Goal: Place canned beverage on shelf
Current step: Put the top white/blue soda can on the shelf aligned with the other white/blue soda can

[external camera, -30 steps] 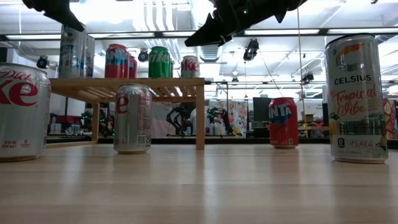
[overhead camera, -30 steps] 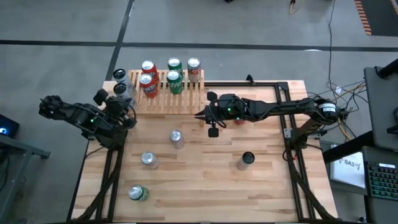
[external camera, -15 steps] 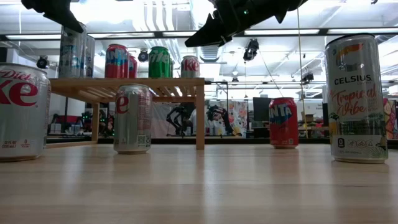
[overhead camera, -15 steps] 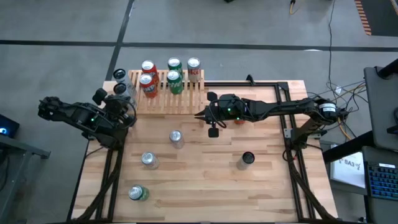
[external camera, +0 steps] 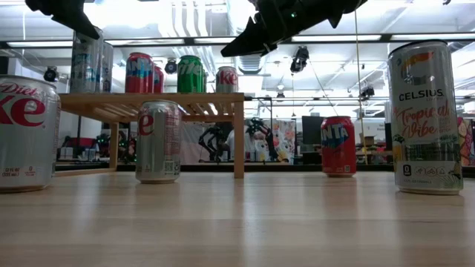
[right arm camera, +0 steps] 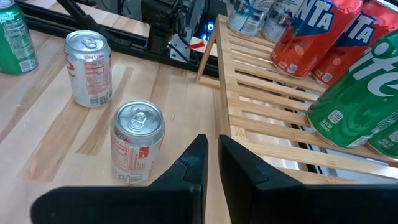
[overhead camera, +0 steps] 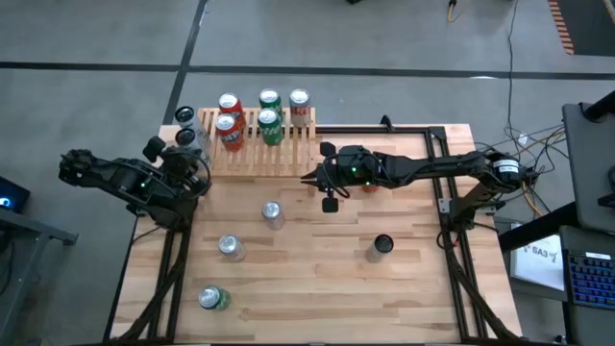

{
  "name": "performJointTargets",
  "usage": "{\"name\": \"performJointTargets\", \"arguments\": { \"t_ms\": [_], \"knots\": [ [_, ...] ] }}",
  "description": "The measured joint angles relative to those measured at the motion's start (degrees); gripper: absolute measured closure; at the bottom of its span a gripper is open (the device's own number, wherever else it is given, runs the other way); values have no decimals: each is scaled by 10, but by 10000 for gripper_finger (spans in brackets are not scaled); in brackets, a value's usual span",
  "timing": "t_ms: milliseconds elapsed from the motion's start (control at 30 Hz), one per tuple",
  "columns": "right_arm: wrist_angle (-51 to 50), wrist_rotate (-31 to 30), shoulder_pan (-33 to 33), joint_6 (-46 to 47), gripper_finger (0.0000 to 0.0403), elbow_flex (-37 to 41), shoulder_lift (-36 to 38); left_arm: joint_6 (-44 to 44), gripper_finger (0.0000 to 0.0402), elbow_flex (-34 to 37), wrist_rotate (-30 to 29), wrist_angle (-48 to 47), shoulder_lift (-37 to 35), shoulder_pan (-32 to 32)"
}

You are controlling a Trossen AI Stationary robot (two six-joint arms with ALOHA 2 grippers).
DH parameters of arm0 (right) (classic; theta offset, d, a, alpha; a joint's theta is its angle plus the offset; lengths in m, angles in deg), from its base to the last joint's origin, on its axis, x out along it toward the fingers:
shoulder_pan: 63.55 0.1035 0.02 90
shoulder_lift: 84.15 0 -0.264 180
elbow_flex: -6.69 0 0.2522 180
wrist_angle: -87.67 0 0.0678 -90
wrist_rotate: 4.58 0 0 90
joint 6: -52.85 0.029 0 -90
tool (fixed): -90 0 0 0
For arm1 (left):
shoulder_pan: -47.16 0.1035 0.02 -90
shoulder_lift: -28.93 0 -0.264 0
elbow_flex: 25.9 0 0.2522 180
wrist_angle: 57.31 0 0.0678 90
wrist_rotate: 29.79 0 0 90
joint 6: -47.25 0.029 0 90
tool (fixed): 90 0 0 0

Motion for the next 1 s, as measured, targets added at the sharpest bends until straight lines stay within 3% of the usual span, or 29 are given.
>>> {"name": "performJointTargets", "arguments": {
  "t_ms": [1000],
  "knots": [
    [0,0,0,-1,376,2,0,-8,401,0,0,-4,-17,4]
  ]
}}
